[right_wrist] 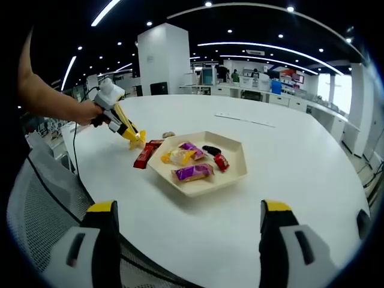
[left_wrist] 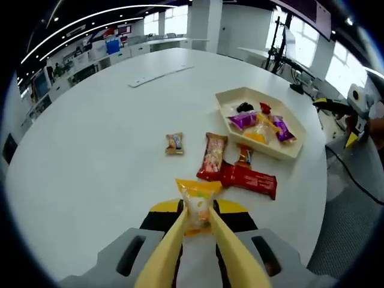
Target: Place the target food into the container with the food tongs after gripping and lifting it, then release it inside without dropping or visibly crushing the food.
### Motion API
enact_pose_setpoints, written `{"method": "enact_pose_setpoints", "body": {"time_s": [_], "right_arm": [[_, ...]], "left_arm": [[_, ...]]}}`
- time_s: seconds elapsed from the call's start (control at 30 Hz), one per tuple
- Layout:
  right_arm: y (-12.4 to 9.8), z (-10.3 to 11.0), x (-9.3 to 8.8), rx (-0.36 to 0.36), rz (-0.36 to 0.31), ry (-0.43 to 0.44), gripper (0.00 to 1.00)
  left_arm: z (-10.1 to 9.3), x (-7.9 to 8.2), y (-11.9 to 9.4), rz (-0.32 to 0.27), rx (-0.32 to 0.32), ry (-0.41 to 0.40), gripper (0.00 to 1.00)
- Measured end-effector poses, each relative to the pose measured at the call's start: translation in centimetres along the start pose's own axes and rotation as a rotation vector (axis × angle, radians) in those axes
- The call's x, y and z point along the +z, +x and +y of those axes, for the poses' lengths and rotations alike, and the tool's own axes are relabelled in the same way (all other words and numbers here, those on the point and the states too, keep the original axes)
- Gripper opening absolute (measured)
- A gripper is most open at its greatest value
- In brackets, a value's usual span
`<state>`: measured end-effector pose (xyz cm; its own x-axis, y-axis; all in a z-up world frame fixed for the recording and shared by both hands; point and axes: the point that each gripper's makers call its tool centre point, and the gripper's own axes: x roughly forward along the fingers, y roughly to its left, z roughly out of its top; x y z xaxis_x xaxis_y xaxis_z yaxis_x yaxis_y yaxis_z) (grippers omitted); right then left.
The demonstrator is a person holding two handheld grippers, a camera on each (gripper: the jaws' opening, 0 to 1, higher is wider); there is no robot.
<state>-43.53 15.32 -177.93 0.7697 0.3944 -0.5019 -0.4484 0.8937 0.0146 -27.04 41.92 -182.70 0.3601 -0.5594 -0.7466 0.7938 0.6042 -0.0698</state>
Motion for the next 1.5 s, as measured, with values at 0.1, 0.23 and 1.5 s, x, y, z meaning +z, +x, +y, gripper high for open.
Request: {"method": "enact_pose_setpoints", "body": {"time_s": [0.1, 0.23, 1.5], "right_arm": [[0.0, 0.0, 0.0, -0.001, 0.0, -0.001, 0.97], [0.0, 0.0, 0.0, 0.0, 0.001, -0.001, 0.97], [-0.3, 0.1, 1.0, 0.026, -0.072, 0.031, 1.0]], "left_arm": [[-0.1, 0.0, -0.1, -0.001, -0.002, 0.004, 0.16], [0.0, 0.2, -0.2, -0.009, -0.005, 0.003, 0.16], [1.4, 6.7, -5.0, -0.099, -0.091, 0.08, 0.17]]}}
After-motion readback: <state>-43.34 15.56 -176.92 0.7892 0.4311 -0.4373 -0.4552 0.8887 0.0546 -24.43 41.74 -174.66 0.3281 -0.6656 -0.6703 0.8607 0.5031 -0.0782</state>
